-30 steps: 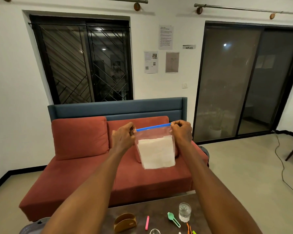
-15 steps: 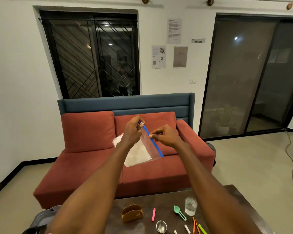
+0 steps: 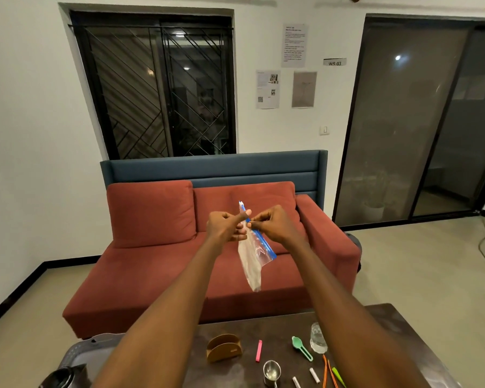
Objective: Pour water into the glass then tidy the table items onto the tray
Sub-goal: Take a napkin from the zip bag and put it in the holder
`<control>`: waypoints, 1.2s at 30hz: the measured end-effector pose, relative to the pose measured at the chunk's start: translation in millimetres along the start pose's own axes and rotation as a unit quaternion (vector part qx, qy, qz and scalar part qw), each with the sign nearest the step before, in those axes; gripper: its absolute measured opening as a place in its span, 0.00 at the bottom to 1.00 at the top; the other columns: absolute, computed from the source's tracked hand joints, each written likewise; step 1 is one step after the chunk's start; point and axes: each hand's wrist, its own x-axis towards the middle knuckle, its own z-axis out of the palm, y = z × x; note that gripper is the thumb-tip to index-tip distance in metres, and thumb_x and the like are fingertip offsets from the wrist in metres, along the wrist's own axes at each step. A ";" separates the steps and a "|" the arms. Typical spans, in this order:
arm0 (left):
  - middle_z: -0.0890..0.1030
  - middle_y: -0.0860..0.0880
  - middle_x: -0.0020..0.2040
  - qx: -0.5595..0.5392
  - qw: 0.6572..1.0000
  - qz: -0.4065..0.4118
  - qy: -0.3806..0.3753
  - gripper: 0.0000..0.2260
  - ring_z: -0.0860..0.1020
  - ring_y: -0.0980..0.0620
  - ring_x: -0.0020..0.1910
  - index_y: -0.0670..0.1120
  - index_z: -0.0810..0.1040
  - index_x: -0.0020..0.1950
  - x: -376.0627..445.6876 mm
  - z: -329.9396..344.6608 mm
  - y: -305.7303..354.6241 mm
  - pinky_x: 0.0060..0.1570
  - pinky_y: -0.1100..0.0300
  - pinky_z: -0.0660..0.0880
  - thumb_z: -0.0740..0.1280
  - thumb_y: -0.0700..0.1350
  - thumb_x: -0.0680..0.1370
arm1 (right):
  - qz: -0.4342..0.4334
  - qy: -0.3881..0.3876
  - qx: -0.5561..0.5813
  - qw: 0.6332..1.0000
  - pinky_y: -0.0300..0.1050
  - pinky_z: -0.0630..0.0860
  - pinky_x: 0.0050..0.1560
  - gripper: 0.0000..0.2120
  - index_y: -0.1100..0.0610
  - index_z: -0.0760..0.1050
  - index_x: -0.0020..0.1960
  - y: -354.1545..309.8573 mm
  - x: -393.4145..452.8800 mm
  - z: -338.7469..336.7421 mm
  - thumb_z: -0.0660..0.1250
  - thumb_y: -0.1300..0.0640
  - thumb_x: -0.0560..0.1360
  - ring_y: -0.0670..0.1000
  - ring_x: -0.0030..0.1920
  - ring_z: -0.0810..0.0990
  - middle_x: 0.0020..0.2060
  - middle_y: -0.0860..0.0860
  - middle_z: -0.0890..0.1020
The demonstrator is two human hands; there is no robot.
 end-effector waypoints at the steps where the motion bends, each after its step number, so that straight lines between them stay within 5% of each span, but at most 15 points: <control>1: 0.81 0.37 0.36 -0.017 0.999 -0.022 -0.017 0.14 0.82 0.44 0.30 0.33 0.78 0.42 1.1 0.4 -1.4 0.34 0.52 0.82 0.77 0.43 0.70 | 0.002 -0.002 0.001 1.000 0.49 0.79 0.43 0.05 0.67 0.85 0.46 0.7 0.1 2.5 0.74 0.65 0.72 0.51 0.37 0.81 0.40 0.61 0.86; 8: 0.81 0.39 0.33 -0.093 0.993 -0.068 -0.015 0.04 0.82 0.46 0.30 0.32 0.80 0.42 8.9 -6.1 -1.6 0.35 0.52 0.82 0.72 0.33 0.73 | 0.023 -0.004 0.088 0.996 0.38 0.79 0.38 0.07 0.64 0.86 0.45 7.2 -1.0 12.5 0.76 0.60 0.71 0.45 0.35 0.81 0.38 0.59 0.86; 17: 0.85 0.43 0.37 -0.197 0.977 -0.081 -0.007 0.05 0.84 0.49 0.34 0.37 0.82 0.42 14.5 -5.9 -9.2 0.34 0.58 0.81 0.74 0.39 0.73 | 0.026 0.018 0.155 0.987 0.49 0.83 0.49 0.06 0.63 0.85 0.46 3.8 8.2 19.5 0.76 0.63 0.70 0.52 0.41 0.85 0.40 0.58 0.86; 20: 0.85 0.43 0.38 -0.220 0.972 -0.081 -0.010 0.06 0.84 0.49 0.36 0.38 0.84 0.41 16.0 -6.3 -9.8 0.36 0.58 0.81 0.76 0.41 0.71 | -0.002 0.020 0.149 0.989 0.39 0.82 0.45 0.07 0.60 0.85 0.47 0.2 7.8 17.9 0.77 0.60 0.70 0.49 0.42 0.87 0.40 0.54 0.87; 36: 0.81 0.43 0.31 -0.228 0.966 -0.120 -0.013 0.04 0.80 0.52 0.28 0.34 0.81 0.44 11.5 -12.3 -13.6 0.33 0.57 0.80 0.72 0.35 0.72 | 0.025 0.038 0.122 0.992 0.33 0.78 0.35 0.07 0.59 0.86 0.40 -0.4 1.5 23.1 0.70 0.64 0.73 0.41 0.32 0.82 0.32 0.49 0.85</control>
